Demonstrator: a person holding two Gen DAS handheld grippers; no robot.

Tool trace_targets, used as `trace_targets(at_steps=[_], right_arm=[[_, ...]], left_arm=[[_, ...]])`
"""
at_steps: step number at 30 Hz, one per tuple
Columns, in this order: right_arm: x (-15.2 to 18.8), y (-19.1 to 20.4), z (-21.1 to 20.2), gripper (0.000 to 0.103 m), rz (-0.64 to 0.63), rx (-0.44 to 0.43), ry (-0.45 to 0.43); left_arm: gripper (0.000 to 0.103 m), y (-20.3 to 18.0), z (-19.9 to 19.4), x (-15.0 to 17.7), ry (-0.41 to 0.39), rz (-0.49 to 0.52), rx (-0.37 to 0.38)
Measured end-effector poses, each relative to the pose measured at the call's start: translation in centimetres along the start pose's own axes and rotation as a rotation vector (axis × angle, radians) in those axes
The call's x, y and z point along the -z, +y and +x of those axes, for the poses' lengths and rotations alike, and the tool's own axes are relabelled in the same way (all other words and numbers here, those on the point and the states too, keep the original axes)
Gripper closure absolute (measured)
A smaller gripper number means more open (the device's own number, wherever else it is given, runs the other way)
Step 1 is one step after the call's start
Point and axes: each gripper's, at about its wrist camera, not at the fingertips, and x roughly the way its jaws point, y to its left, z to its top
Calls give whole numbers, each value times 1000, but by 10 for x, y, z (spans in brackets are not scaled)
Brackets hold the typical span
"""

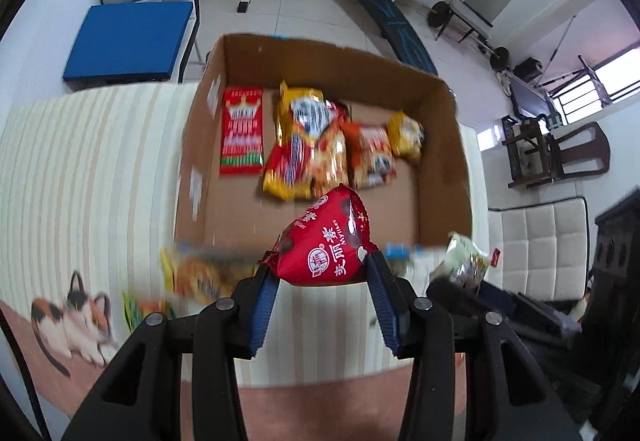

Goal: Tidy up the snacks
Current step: 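Carry both packets over the box and lower them inside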

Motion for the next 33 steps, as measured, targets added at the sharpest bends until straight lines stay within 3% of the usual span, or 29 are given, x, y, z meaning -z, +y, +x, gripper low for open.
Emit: trace_targets(at_steps=[4,11,15,17,19,21,24,31,33], right_arm=[[-33,-1,31,50,-25,31,45],[-57,-16,73,50,-42,69,121],[-62,-20,90,46,-41,44,168],[-65,-21,95,39,-41,35,192],[-68,-18,96,10,-51,40,195],[-72,-16,94,10,-61,60,187],[-75,-13,87,9,-80,97,174],[-65,-4,51,7,-129,156,79],[-58,-5,39,7,-129,147,49]], left_arm=[[61,9,43,-39,111,-35,19],[61,15,101,-55,257,-24,-34],[59,15,111,-56,283,-25,-83],[59,15,110,-56,285,-35,-62],[57,12,106,-59,277,-34,-60],[46,10,100,-60,268,-26,-61],[19,6,89,-62,249,-18,-51],[13,-11,46,-56,113,39,-101],[13,-16,21,-44,4,45,-142]])
